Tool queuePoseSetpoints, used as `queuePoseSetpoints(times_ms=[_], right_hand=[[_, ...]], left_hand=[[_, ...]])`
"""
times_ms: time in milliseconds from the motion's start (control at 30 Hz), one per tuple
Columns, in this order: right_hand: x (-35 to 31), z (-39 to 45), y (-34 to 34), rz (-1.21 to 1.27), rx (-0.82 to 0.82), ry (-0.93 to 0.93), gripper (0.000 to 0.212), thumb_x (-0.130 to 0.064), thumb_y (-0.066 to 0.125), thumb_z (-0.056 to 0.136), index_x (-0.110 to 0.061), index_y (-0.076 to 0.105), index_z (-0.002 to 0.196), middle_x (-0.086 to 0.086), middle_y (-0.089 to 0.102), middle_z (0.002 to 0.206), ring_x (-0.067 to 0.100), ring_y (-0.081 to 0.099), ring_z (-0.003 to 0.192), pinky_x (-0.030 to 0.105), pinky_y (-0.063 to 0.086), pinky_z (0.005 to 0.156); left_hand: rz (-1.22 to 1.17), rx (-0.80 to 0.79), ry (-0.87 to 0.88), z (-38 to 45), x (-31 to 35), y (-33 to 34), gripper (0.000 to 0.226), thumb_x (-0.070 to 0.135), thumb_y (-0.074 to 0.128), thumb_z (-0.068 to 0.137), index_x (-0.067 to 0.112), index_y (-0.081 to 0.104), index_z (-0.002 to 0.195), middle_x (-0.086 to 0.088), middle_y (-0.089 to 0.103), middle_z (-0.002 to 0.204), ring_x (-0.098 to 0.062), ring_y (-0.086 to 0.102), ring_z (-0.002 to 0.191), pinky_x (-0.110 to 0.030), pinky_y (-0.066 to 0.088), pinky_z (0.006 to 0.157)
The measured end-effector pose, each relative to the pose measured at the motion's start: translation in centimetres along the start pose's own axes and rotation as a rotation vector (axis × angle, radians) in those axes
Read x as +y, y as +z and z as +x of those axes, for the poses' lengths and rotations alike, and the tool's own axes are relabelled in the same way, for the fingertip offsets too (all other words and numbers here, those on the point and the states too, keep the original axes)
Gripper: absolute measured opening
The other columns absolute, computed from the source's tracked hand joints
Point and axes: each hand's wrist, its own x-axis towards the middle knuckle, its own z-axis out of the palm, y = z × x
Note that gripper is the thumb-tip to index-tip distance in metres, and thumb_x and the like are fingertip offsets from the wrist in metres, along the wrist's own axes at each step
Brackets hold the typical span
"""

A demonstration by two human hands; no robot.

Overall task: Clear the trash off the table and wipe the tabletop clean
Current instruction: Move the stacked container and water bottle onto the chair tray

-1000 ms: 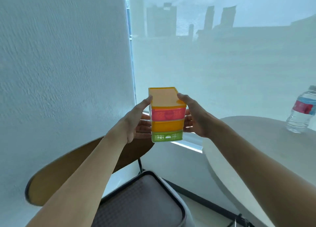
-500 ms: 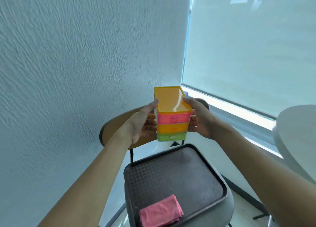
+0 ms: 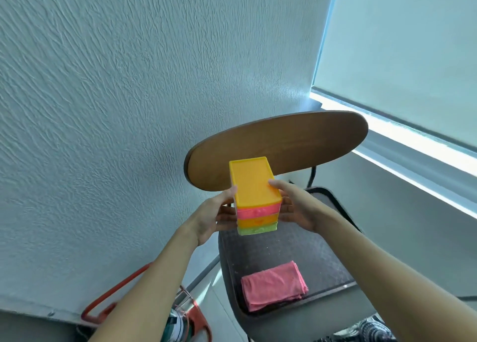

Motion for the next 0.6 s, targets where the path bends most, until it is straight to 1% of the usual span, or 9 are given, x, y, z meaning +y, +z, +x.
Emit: queuePoseSetpoints(times_ms=[33, 100, 167, 233, 300, 433, 500, 600], right_hand=[[0.6, 0.4, 0.2, -0.003, -0.006, 0.019, 0.032, -0.048, 0.05, 0.097, -0.018, 0.059, 0.101, 0.013, 0.065, 0.116, 0.026, 0.062, 0.102, 0.036, 0.05, 0.084], [1.9, 1.3, 0.5, -0.007, -0.011, 0.057, 0.031, -0.048, 0.052, 0.096, -0.019, 0.06, 0.104, 0.008, 0.068, 0.112, 0.024, 0.064, 0.101, 0.034, 0.049, 0.078], [3.2, 2.3, 0.8, -0.002, -0.008, 0.089, 0.034, -0.048, 0.055, 0.095, -0.018, 0.061, 0.109, 0.008, 0.069, 0.111, 0.023, 0.065, 0.1, 0.034, 0.048, 0.076], [4.4, 3.3, 1.0, 0.006, 0.015, 0.114, 0.039, -0.047, 0.057, 0.094, -0.015, 0.061, 0.115, 0.008, 0.068, 0.111, 0.023, 0.064, 0.099, 0.034, 0.048, 0.075], [5.5, 4.2, 1.2, 0.011, 0.031, 0.141, 0.041, -0.046, 0.058, 0.093, -0.014, 0.06, 0.118, 0.006, 0.067, 0.111, 0.022, 0.063, 0.099, 0.033, 0.046, 0.074], [7.7, 5.6, 1.2, 0.027, 0.042, 0.184, 0.041, -0.046, 0.059, 0.092, -0.014, 0.06, 0.118, 0.004, 0.066, 0.108, 0.02, 0.062, 0.096, 0.033, 0.045, 0.074], [8.5, 6.3, 1.2, 0.047, 0.043, 0.195, 0.041, -0.045, 0.059, 0.092, -0.015, 0.06, 0.119, 0.005, 0.066, 0.111, 0.021, 0.062, 0.098, 0.033, 0.045, 0.075], [9.2, 7.0, 1.3, 0.053, 0.036, 0.198, 0.044, -0.045, 0.059, 0.092, -0.014, 0.058, 0.123, 0.007, 0.065, 0.117, 0.021, 0.062, 0.102, 0.033, 0.046, 0.073]], left_hand=[[-0.017, -0.001, -0.025, 0.2, -0.8, -0.3, 0.051, 0.059, 0.054, 0.084, 0.02, 0.067, 0.113, -0.018, 0.065, 0.116, -0.026, 0.065, 0.1, -0.035, 0.056, 0.077], [-0.056, -0.001, -0.067, 0.5, -2.4, -0.8, 0.048, 0.055, 0.056, 0.084, 0.017, 0.066, 0.111, -0.015, 0.067, 0.107, -0.027, 0.065, 0.098, -0.04, 0.056, 0.083], [-0.081, 0.007, -0.092, 1.1, -3.8, -1.0, 0.039, 0.049, 0.055, 0.09, 0.015, 0.065, 0.107, -0.01, 0.067, 0.095, -0.025, 0.065, 0.094, -0.041, 0.056, 0.086], [-0.103, 0.02, -0.116, 1.5, -5.1, -1.1, 0.033, 0.044, 0.054, 0.093, 0.014, 0.064, 0.102, -0.009, 0.067, 0.091, -0.024, 0.064, 0.092, -0.042, 0.056, 0.087], [-0.114, 0.026, -0.141, 2.1, -6.3, -1.1, 0.03, 0.042, 0.055, 0.093, 0.014, 0.064, 0.099, -0.009, 0.066, 0.091, -0.024, 0.064, 0.091, -0.042, 0.056, 0.085], [-0.113, 0.03, -0.175, 2.9, -8.2, -1.0, 0.029, 0.039, 0.056, 0.093, 0.013, 0.062, 0.106, -0.01, 0.068, 0.094, -0.023, 0.066, 0.092, -0.035, 0.055, 0.074], [-0.123, 0.04, -0.186, 3.3, -8.9, -1.0, 0.027, 0.037, 0.056, 0.094, 0.014, 0.062, 0.105, -0.01, 0.068, 0.096, -0.024, 0.066, 0.093, -0.035, 0.055, 0.074], [-0.139, 0.064, -0.192, 3.8, -9.5, -1.1, 0.026, 0.037, 0.056, 0.093, 0.014, 0.062, 0.104, -0.01, 0.068, 0.095, -0.024, 0.065, 0.093, -0.038, 0.056, 0.078]])
